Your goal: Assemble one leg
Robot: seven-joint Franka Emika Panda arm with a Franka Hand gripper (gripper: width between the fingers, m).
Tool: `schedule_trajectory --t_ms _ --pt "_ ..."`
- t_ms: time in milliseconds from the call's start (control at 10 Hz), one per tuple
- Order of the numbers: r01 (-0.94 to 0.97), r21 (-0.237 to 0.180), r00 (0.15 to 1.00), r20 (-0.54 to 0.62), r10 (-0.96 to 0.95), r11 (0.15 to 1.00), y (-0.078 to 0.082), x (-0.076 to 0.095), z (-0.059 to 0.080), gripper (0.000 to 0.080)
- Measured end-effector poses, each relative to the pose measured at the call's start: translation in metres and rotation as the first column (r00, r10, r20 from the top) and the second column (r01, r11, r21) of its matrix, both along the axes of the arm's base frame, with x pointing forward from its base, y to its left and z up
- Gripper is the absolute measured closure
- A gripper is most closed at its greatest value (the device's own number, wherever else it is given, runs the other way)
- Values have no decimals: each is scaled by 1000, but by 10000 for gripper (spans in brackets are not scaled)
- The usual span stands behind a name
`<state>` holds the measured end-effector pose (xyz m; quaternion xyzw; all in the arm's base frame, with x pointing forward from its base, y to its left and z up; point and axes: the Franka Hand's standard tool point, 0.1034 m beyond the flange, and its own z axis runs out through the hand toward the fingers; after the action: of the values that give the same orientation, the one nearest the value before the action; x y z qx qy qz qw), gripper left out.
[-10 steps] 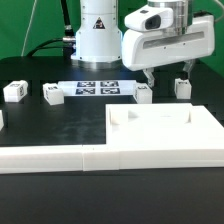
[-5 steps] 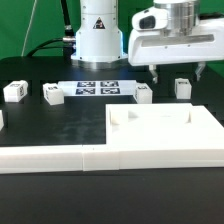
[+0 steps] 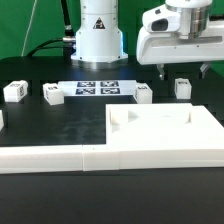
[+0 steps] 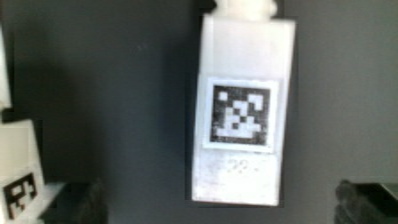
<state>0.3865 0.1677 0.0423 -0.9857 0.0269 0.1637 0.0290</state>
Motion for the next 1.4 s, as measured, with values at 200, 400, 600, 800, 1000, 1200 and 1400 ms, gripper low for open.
schedule_trajectory --t_ms 200,400,600,800,1000,1200,1400 --pt "-13 3 991 -136 13 1000 2 1 -2 151" --pt "-22 20 943 -332 27 1000 3 -6 -3 151" --pt "-13 29 871 -490 26 999 2 -7 -9 151" --pt "-17 35 777 -628 35 999 1 -16 -15 151" --pt "-15 32 750 -660 32 999 4 -18 -28 151" --pt "-17 25 740 -672 29 1000 6 -24 -33 151" --pt "-21 22 737 -675 30 1000 7 -27 -34 151"
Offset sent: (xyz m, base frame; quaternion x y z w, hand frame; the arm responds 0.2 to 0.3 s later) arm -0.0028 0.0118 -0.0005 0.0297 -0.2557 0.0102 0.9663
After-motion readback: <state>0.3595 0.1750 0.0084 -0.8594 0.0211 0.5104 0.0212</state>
